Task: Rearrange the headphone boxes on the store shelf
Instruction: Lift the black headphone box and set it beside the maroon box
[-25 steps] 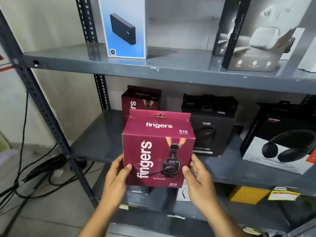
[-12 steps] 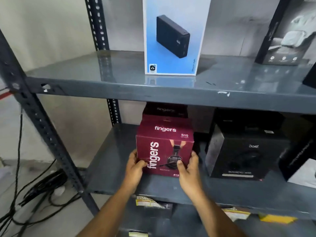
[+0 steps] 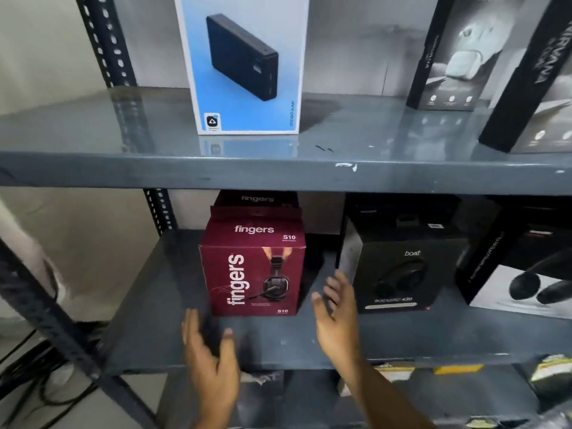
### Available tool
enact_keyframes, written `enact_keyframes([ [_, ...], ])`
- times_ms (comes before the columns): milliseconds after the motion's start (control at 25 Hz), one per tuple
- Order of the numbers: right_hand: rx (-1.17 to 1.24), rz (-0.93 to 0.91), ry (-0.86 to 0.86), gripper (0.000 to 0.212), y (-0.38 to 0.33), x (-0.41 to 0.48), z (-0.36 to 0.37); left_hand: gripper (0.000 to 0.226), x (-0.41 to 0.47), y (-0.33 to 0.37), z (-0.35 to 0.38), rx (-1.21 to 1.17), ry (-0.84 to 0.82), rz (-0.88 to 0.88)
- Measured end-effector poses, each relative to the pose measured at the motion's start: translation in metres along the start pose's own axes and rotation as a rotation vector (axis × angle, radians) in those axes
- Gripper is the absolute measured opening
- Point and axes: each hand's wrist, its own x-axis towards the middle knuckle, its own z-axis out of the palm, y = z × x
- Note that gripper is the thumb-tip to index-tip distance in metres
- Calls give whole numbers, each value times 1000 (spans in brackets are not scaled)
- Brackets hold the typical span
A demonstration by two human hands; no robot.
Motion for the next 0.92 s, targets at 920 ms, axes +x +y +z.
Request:
enact_keyframes([
  [920,39,-22,-122,49,8,43,-268,39,-161,92,165,-253,-286,14],
])
